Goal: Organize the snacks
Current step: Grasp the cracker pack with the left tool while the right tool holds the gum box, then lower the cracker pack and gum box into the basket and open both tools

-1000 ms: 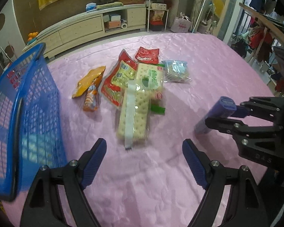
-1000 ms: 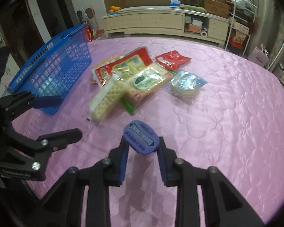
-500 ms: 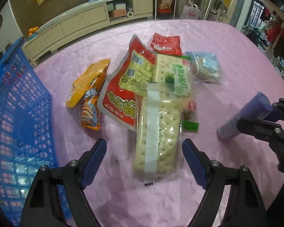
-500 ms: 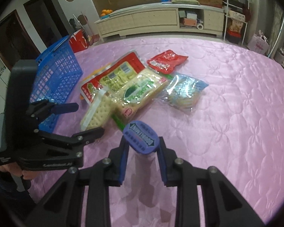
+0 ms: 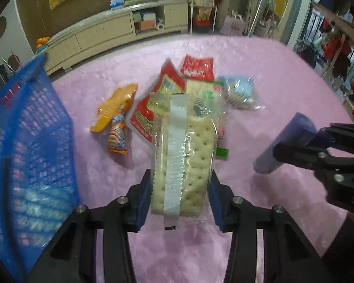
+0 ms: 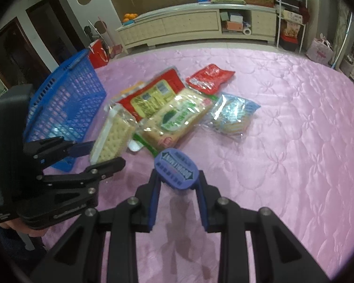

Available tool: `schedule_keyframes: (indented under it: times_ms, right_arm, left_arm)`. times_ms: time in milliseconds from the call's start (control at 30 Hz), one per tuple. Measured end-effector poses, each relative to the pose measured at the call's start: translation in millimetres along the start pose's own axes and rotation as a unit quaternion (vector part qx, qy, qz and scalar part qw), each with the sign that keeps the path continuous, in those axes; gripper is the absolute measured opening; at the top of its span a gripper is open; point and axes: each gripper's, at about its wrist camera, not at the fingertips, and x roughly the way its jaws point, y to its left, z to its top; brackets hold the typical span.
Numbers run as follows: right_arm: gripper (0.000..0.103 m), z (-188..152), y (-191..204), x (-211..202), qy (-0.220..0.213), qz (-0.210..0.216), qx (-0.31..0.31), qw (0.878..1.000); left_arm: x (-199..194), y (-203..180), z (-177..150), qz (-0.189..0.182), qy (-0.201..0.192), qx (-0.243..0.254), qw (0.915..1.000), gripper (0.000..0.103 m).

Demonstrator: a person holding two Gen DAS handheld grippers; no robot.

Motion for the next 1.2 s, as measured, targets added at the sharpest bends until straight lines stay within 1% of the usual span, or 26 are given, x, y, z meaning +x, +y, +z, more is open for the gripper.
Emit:
schedule_keyframes:
  times_ms: [133, 233, 300, 400, 567, 833, 1000, 1067, 1200]
  right_arm:
    - [0.034, 4, 16, -20, -0.014, 0.0, -0.007, 1.0]
    - [0.033, 9, 34, -38, -0.03, -0.002, -0.02, 0.999]
    - [0.033, 12, 49, -52, -0.041, -0.002, -0.029, 0.999]
    - [0.033, 18, 69, -67, -0.056, -0.003, -0.041, 0.998]
    - [0.033, 28, 108, -85, -0.071, 0.008, -0.066, 0.995]
    - [0.034, 44, 165, -86, -0.081, 0.032, -0.095, 0.992]
    - [0.034, 56, 198, -77, -0.078, 0.049, -0.113, 0.989]
    - [0.033, 60, 207, -71, -0.074, 0.052, -0.12, 0.989]
    - [0.033, 68, 222, -58, -0.066, 0.062, -0.127, 0.988]
  left_arm:
    - [-38, 7, -6, 0.0, -0.032, 0.0, 0.9995, 0.042]
    - [-71, 9, -12, -0.001, -0.058, -0.004, 0.9983, 0.042]
    - [-93, 13, -13, 0.005, -0.076, -0.005, 0.9971, 0.042]
    - [-123, 26, -20, 0.016, -0.101, -0.006, 0.9948, 0.042]
    - [-163, 54, -31, 0.029, -0.123, -0.019, 0.9918, 0.042]
    - [-205, 108, -49, 0.062, -0.139, -0.042, 0.9874, 0.042]
    - [-211, 136, -51, 0.085, -0.133, -0.063, 0.9855, 0.042]
    - [-214, 145, -56, 0.088, -0.129, -0.071, 0.9852, 0.042]
    - [-213, 160, -60, 0.082, -0.122, -0.083, 0.9856, 0.042]
